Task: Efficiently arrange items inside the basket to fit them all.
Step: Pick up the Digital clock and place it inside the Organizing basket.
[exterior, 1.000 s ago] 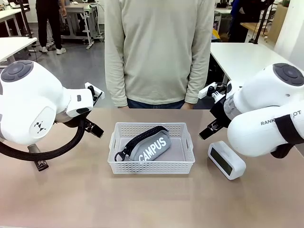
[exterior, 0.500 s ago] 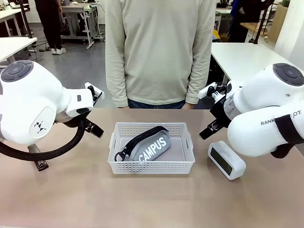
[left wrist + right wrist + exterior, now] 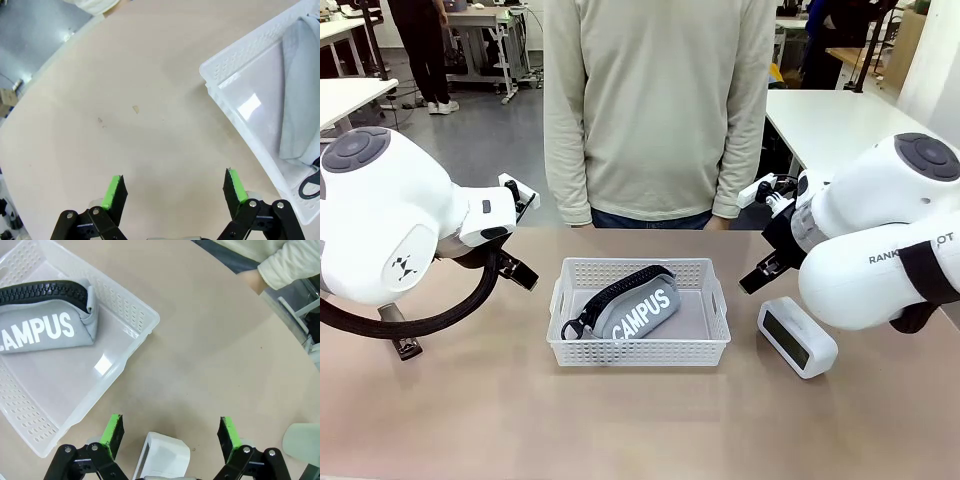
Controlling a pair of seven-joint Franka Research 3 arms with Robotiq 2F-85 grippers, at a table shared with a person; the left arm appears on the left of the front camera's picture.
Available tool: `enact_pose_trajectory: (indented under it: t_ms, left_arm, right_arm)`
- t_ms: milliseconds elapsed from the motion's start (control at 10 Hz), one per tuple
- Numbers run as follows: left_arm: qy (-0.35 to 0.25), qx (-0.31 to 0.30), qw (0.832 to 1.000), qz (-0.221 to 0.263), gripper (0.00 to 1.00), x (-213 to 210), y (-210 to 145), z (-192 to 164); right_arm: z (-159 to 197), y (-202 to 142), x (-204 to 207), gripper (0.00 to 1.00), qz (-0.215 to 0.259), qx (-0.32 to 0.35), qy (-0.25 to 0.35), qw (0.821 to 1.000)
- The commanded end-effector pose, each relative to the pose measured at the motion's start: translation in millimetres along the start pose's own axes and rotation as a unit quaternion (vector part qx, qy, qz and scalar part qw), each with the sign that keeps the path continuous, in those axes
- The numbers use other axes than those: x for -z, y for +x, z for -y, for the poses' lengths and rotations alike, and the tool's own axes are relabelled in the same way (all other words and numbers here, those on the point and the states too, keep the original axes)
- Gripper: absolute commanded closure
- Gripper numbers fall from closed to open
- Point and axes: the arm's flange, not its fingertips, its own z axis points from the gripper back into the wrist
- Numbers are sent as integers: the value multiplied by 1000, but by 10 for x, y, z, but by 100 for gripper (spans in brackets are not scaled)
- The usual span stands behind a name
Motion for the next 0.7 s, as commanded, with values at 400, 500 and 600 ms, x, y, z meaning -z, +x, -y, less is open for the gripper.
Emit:
enact_pose_trajectory:
  t_ms: [400, 500, 600]
  left_arm:
    - [-57, 0, 997, 42, 0, -360, 3, -76]
    - [-59, -4, 996, 66, 0, -622, -25, -157]
    - [-75, -13, 993, 86, 0, -890, -76, -300]
  right_arm:
    - [216, -52, -267, 0, 21, 26, 34, 999]
    - [377, -135, -462, 0, 29, 36, 64, 997]
    - [543, -233, -654, 0, 28, 47, 101, 993]
